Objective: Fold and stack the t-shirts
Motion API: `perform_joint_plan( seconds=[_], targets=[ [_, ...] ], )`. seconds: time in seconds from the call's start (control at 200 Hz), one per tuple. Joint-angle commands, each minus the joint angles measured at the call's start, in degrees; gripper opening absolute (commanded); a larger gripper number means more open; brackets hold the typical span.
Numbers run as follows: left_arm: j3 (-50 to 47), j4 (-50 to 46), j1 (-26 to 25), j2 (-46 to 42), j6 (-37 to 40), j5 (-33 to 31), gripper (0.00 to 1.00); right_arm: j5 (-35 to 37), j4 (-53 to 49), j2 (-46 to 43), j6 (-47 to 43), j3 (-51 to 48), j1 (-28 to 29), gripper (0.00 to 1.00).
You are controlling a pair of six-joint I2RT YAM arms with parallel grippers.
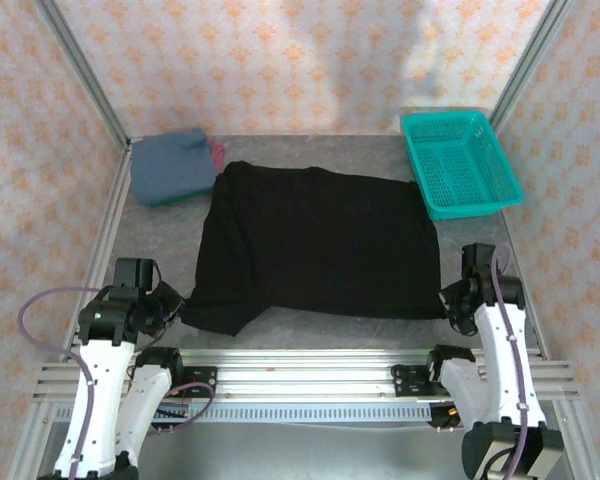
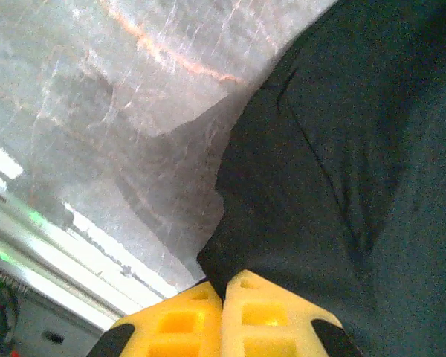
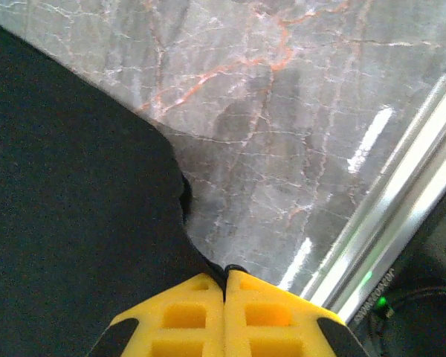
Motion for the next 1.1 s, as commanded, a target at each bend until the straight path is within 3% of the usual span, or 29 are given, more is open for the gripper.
perform_joint_plan(
  seconds=[0.0,0.175,0.47,0.716,1.096],
  targets=[
    [2.5,-6.5,-0.3,-1.7,-2.1,-1.1,0.0,2.4,-3.6,-0.4,-2.1,1.2,-0.5,0.0],
    [2.8,-0.2,-0.9,0.8,-1.6,-0.4,0.0,0.3,0.2,1.4,-3.8,1.3,-0.4,0.0],
    [17.0,6.6,-2.4,22.5,12.1,-4.4,0.0,-2.6,7.8,11.0,-7.2,5.7,-0.5,0.0],
    [24.2,12.7,-4.3,36.2,19.0,-4.5,0.0,-0.7,11.1,17.5,-9.5,8.1,-0.5,0.0],
    [35.1,13.8,-7.1,53.9,27.6,-6.0,0.0,0.1,16.4,23.0,-10.3,6.2,-0.5,0.0]
  ],
)
